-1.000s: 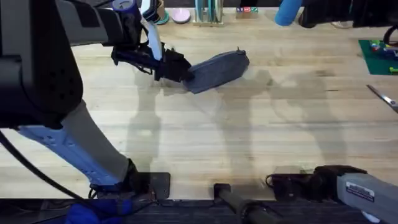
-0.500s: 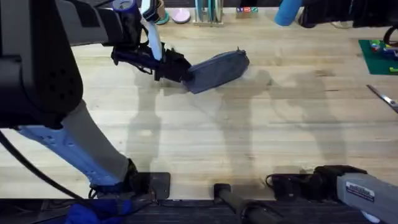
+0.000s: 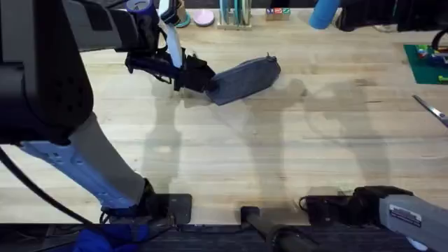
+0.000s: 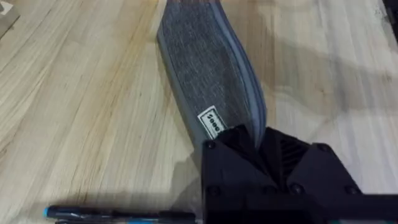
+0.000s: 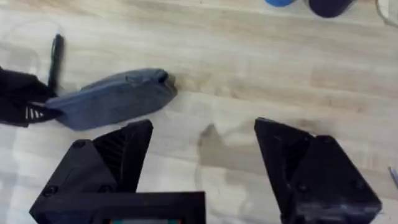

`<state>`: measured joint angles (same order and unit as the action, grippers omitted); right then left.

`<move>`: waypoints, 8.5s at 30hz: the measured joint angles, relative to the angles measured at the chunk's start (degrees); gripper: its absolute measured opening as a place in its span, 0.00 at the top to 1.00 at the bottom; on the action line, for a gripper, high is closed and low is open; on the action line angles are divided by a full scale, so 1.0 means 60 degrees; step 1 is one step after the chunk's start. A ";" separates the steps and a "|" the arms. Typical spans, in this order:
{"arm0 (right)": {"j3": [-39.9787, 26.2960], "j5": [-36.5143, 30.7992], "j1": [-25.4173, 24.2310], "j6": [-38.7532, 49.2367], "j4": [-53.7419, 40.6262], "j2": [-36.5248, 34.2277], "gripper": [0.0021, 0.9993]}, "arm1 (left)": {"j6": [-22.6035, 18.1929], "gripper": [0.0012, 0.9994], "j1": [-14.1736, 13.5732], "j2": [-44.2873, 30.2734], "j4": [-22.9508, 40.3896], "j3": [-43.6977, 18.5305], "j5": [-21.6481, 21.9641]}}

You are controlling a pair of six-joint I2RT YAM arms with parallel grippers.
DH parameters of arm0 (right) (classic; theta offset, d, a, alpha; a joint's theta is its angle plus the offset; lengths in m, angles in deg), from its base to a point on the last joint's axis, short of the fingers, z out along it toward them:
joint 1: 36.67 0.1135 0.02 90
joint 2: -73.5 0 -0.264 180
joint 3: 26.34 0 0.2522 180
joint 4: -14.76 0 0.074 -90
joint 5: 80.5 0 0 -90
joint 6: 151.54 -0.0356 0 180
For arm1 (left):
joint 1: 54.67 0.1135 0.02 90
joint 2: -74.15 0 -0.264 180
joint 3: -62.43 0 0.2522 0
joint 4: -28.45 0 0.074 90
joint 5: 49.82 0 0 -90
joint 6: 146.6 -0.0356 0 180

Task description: Unzip the bag, pick up the pens from the table one at a time and place them inside, then zip the bag closed.

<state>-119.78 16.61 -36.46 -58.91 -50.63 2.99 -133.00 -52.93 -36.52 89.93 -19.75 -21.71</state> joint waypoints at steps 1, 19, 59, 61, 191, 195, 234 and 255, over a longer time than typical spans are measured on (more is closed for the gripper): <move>0.0000 0.0000 0.0000 0.0000 0.0127 -0.0003 0.00 | 0.0000 0.96 0.0000 0.0000 -0.0002 0.0000 0.0002; 0.0000 0.1038 0.0000 0.1027 0.1562 -0.0002 0.00 | 0.0003 0.96 0.0000 0.0000 -0.0025 0.0000 0.0004; -0.4777 0.2823 0.0000 0.6410 -0.2558 -0.5126 0.01 | 0.0001 0.96 0.0000 0.0000 -0.0025 0.0000 0.0000; -0.4786 0.2823 0.0000 0.6555 -0.2568 -0.5129 0.01 | 0.0000 0.96 0.0000 0.0000 -0.0025 0.0000 0.0000; -0.4889 0.6542 0.0533 1.3613 -0.2969 -0.9558 0.35 | 0.0000 0.96 0.0000 0.0000 -0.0032 0.0000 0.0004; -0.4889 0.6539 0.0554 1.3610 -0.2966 -0.9558 0.36 | 0.0000 0.96 0.0000 0.0000 -0.0032 0.0000 0.0004; -0.4889 0.6539 0.0579 1.3393 -0.3006 -0.9569 0.97 | 0.0000 0.96 0.0000 0.0000 -0.0032 0.0000 0.0004; -0.5657 0.6349 0.0590 1.3167 -0.3948 -0.9693 0.97 | 0.0000 0.96 0.0000 0.0000 -0.0029 0.0000 0.0004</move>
<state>-153.72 54.71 -32.92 20.09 -74.32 -55.17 -133.00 -52.93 -36.52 89.76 -19.75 -21.69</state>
